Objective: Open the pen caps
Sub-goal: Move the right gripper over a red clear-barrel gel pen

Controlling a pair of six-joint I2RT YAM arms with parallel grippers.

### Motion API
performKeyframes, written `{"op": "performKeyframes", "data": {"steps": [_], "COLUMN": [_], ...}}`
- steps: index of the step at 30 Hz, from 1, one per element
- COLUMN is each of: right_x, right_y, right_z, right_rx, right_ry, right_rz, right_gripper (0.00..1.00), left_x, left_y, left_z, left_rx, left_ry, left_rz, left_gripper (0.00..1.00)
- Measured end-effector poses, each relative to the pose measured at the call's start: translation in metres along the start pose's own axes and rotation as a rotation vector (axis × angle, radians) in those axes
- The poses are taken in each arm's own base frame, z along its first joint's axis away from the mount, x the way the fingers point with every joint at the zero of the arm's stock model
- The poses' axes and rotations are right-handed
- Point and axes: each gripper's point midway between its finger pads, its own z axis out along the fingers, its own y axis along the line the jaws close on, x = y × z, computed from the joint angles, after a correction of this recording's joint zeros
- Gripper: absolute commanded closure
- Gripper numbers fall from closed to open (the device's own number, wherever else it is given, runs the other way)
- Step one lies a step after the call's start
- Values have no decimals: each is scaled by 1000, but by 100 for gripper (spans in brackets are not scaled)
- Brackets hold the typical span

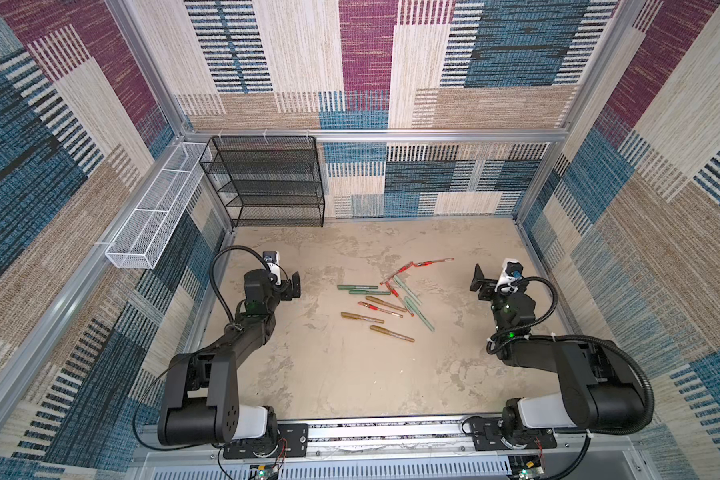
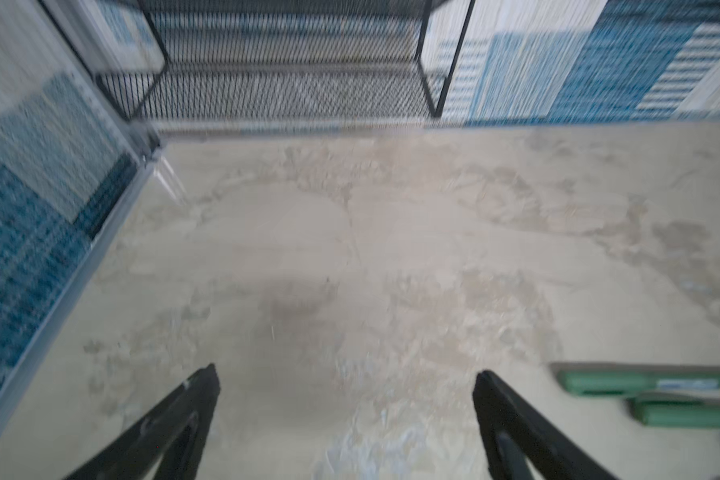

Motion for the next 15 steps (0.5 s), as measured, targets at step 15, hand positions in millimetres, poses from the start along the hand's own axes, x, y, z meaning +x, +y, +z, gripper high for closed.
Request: {"op": "performKeyframes", "data": {"steps": [15], "right_x": [5], "right_y": [76], "right_z": [164], "right_rx": [-276], "right_ry": [367], "right_rz": [213], "right_gripper": [4], "left_x": [-48], "left_y": [-28], "left_z": [-92], "left_rx": [165], "left_ry": [146], "left_rz": [-19], "left_gripper": [1]}}
